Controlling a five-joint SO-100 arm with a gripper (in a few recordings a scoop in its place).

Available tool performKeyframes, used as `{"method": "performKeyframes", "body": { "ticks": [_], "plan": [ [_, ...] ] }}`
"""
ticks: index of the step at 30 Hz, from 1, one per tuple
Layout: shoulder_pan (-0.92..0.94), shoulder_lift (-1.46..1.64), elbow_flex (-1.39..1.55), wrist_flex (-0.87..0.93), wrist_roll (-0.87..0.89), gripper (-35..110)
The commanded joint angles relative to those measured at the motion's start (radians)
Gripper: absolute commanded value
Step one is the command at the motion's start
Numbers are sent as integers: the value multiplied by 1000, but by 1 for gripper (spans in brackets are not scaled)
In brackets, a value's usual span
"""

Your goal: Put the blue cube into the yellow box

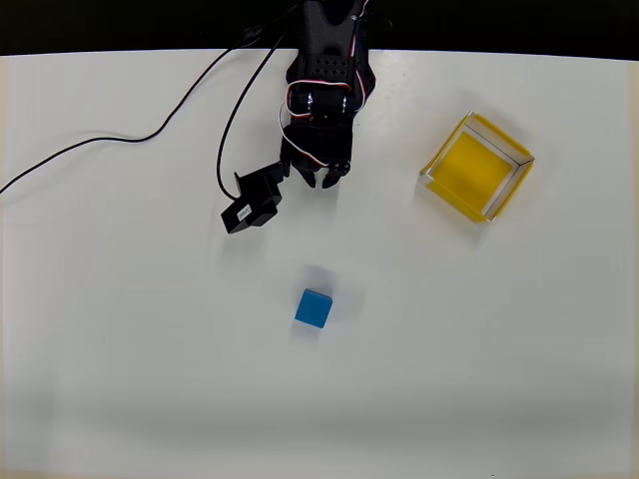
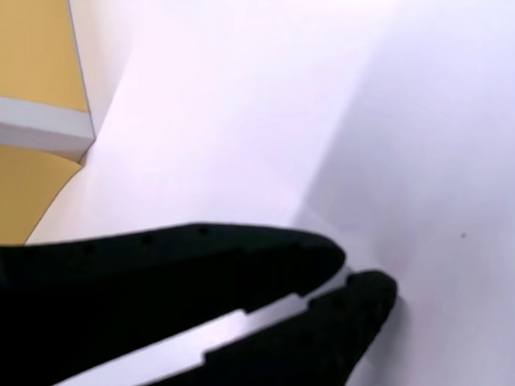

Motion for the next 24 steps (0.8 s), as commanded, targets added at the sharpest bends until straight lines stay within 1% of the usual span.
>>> {"method": "performKeyframes", "body": {
  "ticks": [1,8,11,14,16,18,20,22,24],
  "plan": [
    [-14,29,28,17,-32,8],
    [-17,29,28,17,-31,8],
    [-21,29,26,-8,-66,8],
    [31,-26,5,-176,-74,13],
    [75,-54,-3,-298,-121,15],
    [103,-115,-11,-474,-130,19],
    [118,-213,-35,-643,-120,24],
    [127,-328,-94,-741,-132,30],
    [133,-453,-166,-844,-86,36]
  ]
}}
